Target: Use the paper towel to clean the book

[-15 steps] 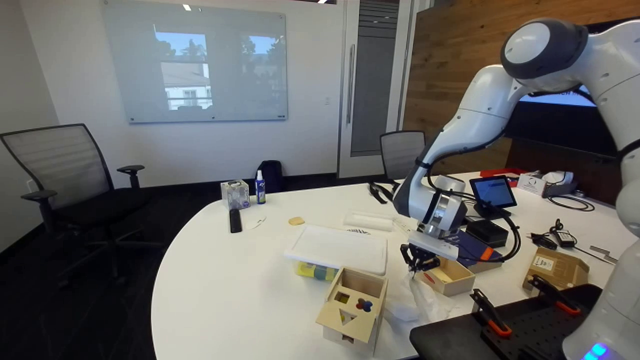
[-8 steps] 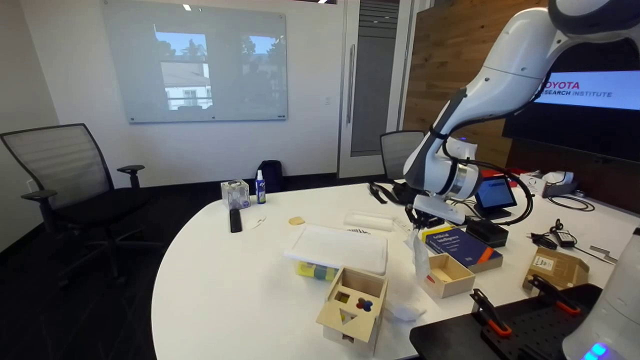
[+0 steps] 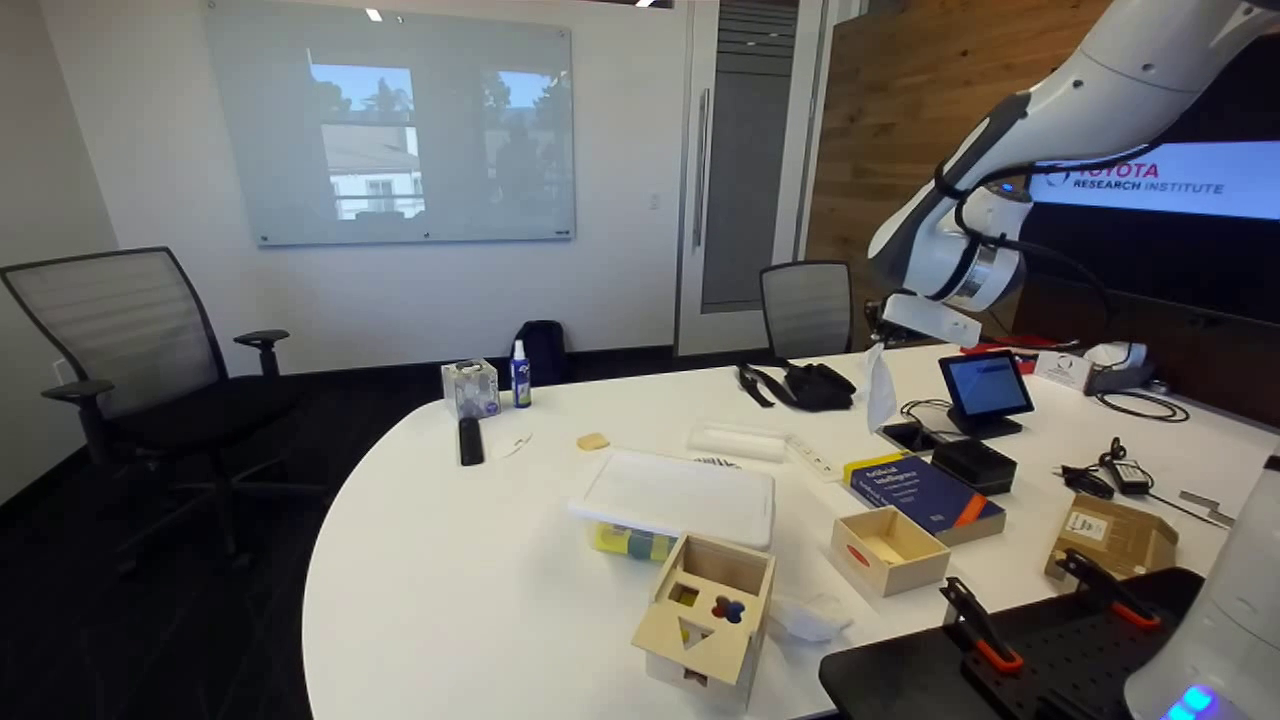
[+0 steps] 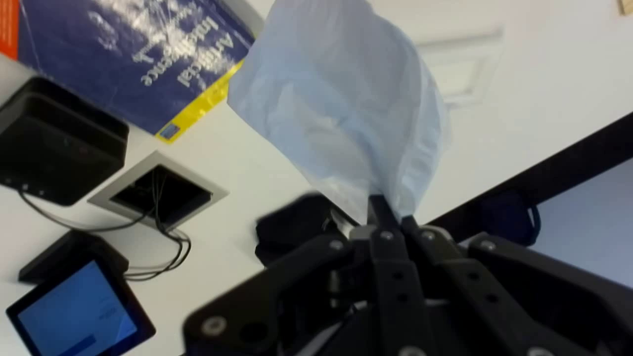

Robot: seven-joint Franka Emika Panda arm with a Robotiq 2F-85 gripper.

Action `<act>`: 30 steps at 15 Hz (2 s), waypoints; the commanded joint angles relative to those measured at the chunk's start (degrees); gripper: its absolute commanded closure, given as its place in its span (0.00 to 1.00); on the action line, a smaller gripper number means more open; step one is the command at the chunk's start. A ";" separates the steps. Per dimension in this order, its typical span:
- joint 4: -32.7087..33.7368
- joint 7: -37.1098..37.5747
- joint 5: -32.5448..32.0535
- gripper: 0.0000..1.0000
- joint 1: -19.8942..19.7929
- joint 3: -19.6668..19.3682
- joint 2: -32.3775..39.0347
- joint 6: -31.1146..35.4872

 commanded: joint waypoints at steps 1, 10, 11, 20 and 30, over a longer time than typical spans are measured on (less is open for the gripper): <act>4.23 -2.09 -2.43 1.00 -2.37 -3.29 -0.79 -1.67; 21.12 -16.76 9.66 1.00 -22.23 9.33 12.29 -17.84; 22.70 -18.71 11.58 1.00 -23.85 10.17 14.79 -18.19; 35.50 -18.51 11.55 1.00 -32.48 11.01 34.89 -21.62; 48.74 -3.85 -8.99 1.00 -34.40 15.47 47.68 -30.79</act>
